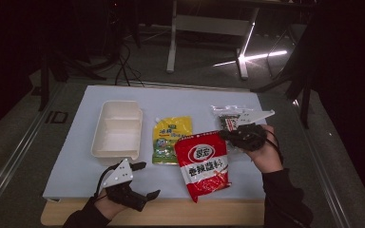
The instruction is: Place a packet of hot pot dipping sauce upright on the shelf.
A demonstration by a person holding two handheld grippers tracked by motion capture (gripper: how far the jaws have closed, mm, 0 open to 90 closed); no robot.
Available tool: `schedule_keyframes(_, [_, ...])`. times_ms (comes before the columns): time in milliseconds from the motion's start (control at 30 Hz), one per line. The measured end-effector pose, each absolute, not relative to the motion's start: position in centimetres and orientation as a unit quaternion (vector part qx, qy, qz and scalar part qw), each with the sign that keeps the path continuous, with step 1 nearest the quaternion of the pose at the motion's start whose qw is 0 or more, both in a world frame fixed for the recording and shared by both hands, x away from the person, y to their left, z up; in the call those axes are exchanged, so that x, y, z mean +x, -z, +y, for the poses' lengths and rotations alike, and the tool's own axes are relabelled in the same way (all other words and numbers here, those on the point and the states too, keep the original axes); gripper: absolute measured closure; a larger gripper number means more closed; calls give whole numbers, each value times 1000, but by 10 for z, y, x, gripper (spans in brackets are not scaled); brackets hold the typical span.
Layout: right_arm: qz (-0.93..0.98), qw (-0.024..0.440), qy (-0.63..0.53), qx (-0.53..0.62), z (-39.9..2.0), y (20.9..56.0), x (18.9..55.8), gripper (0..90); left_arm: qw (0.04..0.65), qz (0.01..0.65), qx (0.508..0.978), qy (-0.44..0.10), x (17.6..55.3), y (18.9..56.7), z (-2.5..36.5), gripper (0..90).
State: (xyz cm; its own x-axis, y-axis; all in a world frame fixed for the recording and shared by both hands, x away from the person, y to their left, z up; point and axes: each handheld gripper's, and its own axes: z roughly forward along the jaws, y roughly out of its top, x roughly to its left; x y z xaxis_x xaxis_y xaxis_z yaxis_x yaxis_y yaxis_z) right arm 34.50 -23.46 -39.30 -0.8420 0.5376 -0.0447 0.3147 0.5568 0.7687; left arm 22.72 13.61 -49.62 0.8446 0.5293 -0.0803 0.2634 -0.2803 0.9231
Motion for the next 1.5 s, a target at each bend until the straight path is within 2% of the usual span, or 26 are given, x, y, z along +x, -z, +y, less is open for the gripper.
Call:
schedule_keyframes(300, [871,142,-407,234,-234,384,336,893,529,238,806,-117,254,481,113,82])
schedule_keyframes(333, [873,144,-406,229,-233,381,332,893,534,238,804,-112,263,477,104,155])
schedule_keyframes(500, [873,145,-407,225,-233,379,328,893,528,235,809,-104,274,475,94,164])
schedule_keyframes(567, [873,144,-410,222,-233,378,325,892,524,248,810,-90,292,475,80,199])
schedule_keyframes(667, [872,143,-414,220,-232,376,324,892,520,244,814,-90,298,475,74,268])
schedule_keyframes(733, [872,144,-413,219,-232,375,323,893,526,225,817,-71,303,477,66,360])
schedule_keyframes(867, [873,144,-414,215,-233,373,321,892,540,200,813,-81,301,477,60,479])
schedule_keyframes(900, [873,144,-414,214,-233,373,321,892,540,200,813,-81,301,477,60,479])
schedule_keyframes(933, [873,145,-413,215,-233,372,320,892,543,183,815,-87,298,475,55,551])
schedule_keyframes(1167, [872,144,-416,215,-238,372,317,891,517,181,832,-86,298,467,50,752])
schedule_keyframes(1267, [872,143,-417,214,-239,372,315,891,508,177,839,-80,296,463,48,889])
schedule_keyframes(1500, [868,145,-425,210,-242,368,310,887,509,157,845,-55,287,450,47,900])
